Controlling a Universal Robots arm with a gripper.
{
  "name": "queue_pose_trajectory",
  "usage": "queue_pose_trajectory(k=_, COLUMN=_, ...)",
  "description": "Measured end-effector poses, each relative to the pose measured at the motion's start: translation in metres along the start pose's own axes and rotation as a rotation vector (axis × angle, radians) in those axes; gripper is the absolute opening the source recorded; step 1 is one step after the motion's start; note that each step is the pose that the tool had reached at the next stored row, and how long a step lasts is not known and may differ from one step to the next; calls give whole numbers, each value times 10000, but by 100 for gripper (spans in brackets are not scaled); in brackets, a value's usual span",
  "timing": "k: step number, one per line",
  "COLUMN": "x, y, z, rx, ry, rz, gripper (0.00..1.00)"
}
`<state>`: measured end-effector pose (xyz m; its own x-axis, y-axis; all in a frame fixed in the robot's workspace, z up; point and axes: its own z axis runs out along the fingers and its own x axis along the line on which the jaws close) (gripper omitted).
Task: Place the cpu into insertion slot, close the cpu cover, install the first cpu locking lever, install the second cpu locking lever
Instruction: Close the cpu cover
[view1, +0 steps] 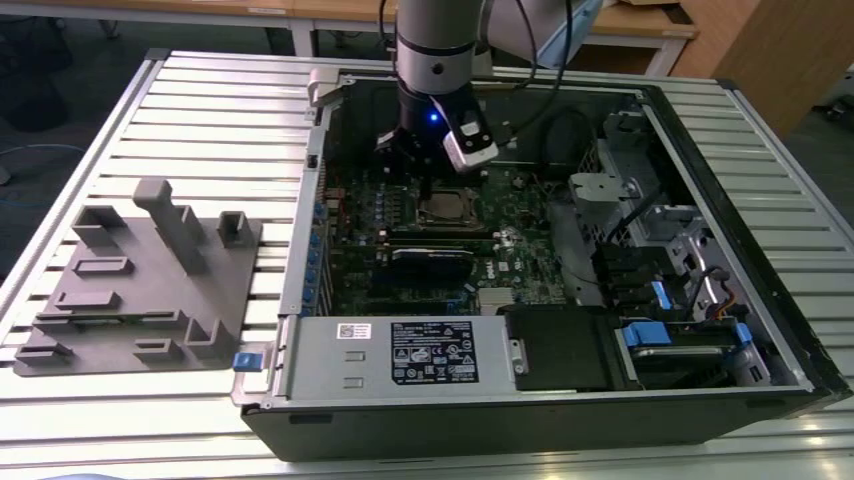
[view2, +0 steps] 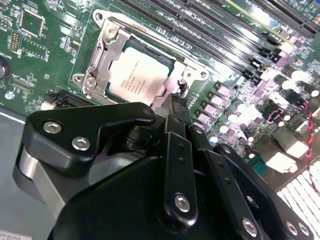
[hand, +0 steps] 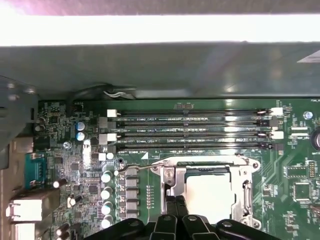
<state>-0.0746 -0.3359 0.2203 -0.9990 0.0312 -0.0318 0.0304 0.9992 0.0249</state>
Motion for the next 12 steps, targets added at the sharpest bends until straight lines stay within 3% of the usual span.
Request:
queue_pose_trajectory(k=3, x=0, y=0, z=1, rx=-3, ry=-14, rz=-2, gripper=11)
queue_pose_trajectory(k=5, x=0, y=0, z=2, rx=-5, ry=-87, rz=-2, gripper=11)
queue_pose_trajectory(k=8, x=-17, y=1, z=5, rx=-4, ry=-97, rz=-2, gripper=11)
queue_pose_trajectory(k=12, x=-89, y=3, z=10, rx=-4, ry=-97, rz=-2, gripper=11)
